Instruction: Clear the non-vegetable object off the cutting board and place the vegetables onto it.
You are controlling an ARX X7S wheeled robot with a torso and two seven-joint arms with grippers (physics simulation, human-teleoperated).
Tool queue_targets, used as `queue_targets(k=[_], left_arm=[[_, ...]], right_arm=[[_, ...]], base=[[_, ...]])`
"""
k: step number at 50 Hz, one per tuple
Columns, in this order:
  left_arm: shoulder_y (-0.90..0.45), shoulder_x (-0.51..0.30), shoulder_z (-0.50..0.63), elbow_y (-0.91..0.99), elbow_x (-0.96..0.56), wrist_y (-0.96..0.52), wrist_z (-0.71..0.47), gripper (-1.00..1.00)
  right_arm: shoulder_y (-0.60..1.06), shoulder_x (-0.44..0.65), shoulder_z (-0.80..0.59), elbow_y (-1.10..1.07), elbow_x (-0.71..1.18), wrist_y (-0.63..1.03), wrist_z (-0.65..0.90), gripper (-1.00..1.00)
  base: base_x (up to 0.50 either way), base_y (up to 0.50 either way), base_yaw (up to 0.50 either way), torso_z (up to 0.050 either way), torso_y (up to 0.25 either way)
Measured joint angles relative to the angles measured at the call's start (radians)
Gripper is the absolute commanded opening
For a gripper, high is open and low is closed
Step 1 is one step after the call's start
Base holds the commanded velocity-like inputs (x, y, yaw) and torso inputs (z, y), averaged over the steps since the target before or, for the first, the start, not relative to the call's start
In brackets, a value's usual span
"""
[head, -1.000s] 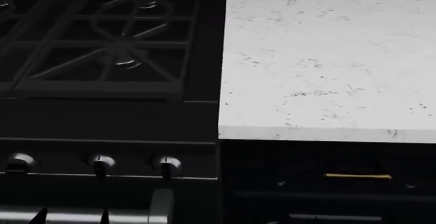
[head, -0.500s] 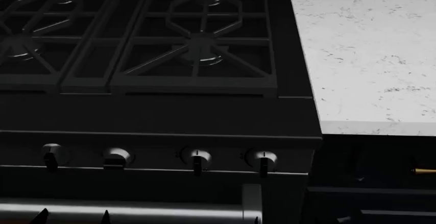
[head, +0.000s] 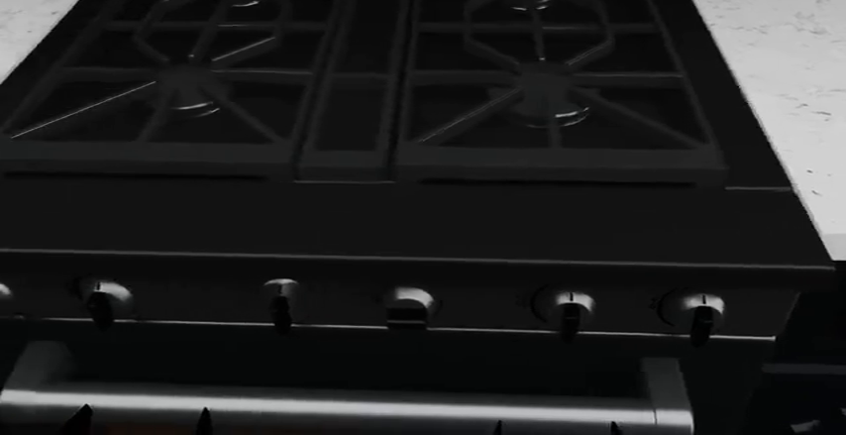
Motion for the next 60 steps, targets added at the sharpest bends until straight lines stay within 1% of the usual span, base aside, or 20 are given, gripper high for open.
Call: queue_targets(k=[60], left_arm=[[-0.006, -0.022, 0.028, -0.002, -0.019, 0.009, -0.024, 1.00]], right_arm=[[0.006, 0.021, -0.027, 0.000, 0.014, -0.006, 0.030, 1.00]], base=[[0.00, 0.50, 0.00, 0.000, 0.000]])
